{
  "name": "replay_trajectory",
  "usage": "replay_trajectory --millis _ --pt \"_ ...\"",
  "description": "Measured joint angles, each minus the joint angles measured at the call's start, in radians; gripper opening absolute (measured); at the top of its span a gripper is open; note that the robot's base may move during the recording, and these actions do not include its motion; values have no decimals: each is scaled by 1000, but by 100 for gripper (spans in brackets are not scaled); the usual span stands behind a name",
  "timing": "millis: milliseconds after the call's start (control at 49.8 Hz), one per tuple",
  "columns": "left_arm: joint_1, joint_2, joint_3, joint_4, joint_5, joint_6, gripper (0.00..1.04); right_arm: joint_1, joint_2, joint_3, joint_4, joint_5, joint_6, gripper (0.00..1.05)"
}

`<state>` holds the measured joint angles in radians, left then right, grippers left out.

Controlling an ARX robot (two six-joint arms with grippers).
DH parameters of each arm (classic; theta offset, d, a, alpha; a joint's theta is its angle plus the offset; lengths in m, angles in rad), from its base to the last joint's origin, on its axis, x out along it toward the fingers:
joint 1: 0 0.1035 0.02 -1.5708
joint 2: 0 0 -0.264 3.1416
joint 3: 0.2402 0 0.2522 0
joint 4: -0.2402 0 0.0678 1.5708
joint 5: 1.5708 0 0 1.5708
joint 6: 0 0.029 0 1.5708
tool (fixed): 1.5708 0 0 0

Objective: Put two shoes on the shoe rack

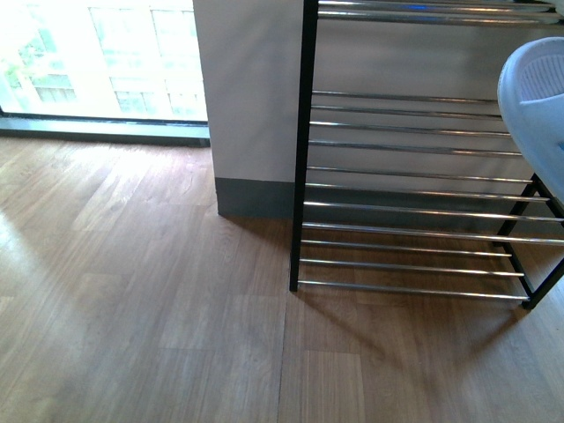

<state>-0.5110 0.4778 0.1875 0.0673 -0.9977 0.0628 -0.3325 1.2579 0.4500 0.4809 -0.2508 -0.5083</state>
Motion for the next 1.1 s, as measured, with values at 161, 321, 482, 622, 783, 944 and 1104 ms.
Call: replay_trajectory --millis 161,321,482,622,783,944,1104 --pt "0 0 0 0 -1 0 2 0 0 0 0 0 0 2" --pt "0 0 -1 0 -1 1 2 0 0 0 0 0 0 2" --pt "0 0 -2 0 -1 1 2 0 0 -1 0 0 0 2" --pt "0 0 -3 0 -1 2 2 0 0 -1 0 0 0 2" --pt "0 0 -3 0 -1 2 2 0 -1 -1 0 0 0 2" --pt "1 0 -3 0 -2 2 2 1 -2 -1 0 -1 0 2" --pt "1 0 -3 0 -2 2 2 3 -1 -1 0 -3 0 2"
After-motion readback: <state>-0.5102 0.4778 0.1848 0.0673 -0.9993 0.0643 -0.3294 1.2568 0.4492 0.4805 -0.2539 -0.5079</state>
